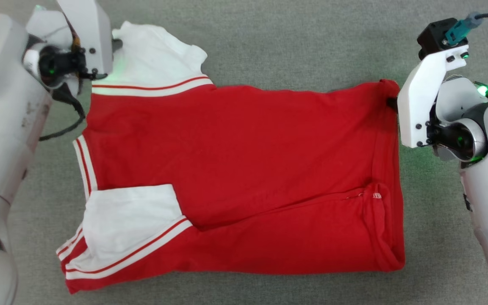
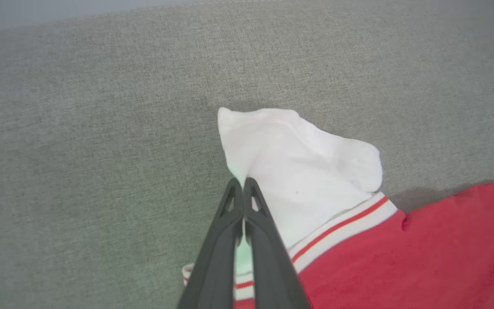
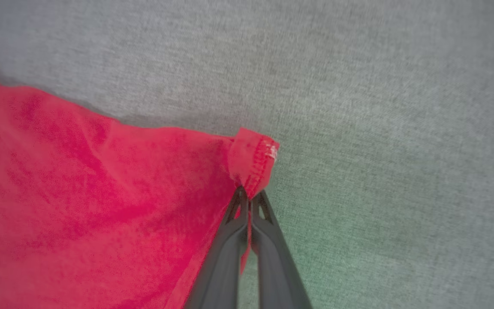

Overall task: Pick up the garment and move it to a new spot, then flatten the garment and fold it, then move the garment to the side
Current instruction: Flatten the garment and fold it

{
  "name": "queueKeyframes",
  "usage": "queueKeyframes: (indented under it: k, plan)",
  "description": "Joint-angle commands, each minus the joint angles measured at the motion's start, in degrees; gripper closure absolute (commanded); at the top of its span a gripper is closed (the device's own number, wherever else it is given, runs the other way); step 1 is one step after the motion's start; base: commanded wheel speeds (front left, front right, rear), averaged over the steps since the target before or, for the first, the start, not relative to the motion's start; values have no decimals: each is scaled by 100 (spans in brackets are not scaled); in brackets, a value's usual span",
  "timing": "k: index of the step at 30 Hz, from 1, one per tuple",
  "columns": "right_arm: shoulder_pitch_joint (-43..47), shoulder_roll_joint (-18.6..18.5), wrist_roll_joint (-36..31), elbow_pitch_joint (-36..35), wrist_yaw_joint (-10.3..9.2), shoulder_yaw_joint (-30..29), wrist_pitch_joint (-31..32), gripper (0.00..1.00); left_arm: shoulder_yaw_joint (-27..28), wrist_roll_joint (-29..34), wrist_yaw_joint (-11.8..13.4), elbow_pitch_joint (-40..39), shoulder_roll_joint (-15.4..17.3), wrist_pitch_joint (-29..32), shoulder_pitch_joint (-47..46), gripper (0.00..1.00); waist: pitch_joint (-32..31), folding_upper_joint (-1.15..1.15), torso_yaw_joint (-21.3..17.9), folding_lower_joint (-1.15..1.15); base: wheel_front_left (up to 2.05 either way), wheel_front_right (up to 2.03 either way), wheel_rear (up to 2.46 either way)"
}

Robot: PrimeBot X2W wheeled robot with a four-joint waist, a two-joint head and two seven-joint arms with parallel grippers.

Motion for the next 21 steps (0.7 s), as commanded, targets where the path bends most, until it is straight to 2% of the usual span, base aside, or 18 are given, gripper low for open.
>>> queueKeyframes:
  k: [1,14,21]
  plan:
    - [87,-81,80,-68,-4,66,-86,100,10,-47,-17,-52,50,-16,-41,100,-91,0,64,0,0,0,0]
    - [781,-975,961,-956,-4,751,-567,100,-158,-325,-12,-695,431,455,412,100,-676,0,439,0,0,0,0]
    - [1392,-1391,1363,-1549,-4,882,-564,100,-278,-460,330,-1279,678,967,955,100,-956,0,602,0,0,0,0]
